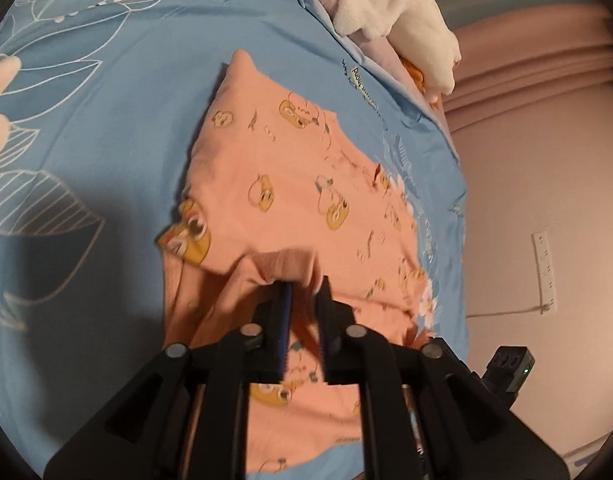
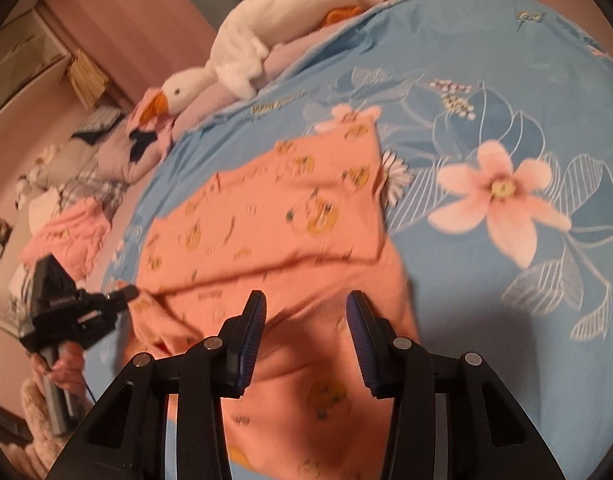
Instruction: Fold small clothes
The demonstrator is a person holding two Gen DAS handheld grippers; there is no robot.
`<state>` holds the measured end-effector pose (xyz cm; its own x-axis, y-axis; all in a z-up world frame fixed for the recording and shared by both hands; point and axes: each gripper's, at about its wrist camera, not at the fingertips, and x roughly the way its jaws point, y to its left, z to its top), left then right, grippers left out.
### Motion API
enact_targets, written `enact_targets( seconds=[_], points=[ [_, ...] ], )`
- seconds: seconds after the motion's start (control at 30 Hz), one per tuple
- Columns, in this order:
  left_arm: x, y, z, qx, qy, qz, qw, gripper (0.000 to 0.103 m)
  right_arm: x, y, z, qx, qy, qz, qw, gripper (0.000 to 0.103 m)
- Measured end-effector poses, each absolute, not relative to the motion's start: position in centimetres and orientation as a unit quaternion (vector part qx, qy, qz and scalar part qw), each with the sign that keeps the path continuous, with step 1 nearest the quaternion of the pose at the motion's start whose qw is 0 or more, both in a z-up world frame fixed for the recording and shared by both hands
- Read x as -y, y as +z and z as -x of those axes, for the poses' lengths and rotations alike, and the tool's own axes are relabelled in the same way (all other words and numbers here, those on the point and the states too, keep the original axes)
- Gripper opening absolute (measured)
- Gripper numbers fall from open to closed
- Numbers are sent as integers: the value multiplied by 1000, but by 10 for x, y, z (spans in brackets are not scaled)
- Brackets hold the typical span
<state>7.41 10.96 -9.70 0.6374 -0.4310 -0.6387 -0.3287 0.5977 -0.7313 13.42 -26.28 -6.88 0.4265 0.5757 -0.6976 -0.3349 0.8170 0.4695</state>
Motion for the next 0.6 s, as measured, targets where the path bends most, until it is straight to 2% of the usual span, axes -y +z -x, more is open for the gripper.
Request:
enact_targets(
  seconds=[0.03, 0.1, 0.17, 0.33, 0.43, 0.6],
  points=[
    [-112, -95, -74, -417, -26, 452, 788, 21, 265, -67, -137, -458, 265, -132, 838, 45],
    [-117, -86, -70, -401, -17, 453, 796, 37, 272, -63, -139, -451, 249, -129, 848, 45],
    [-123, -75, -63, -382, -13, 442, 812, 45, 280, -59, -139, -444, 239, -129, 854, 45],
    [-131, -66, -48, -391, 9, 391, 833, 45, 303, -59, -138, -450, 221, -119, 857, 45],
    [-125, -73, -45, -408, 18, 354, 841, 44, 307, -64, -138, -460, 224, -109, 852, 51],
    [-107, -82, -55, -424, -7, 321, 847, 43, 298, -77, -137, -481, 232, -82, 841, 52]
  ],
)
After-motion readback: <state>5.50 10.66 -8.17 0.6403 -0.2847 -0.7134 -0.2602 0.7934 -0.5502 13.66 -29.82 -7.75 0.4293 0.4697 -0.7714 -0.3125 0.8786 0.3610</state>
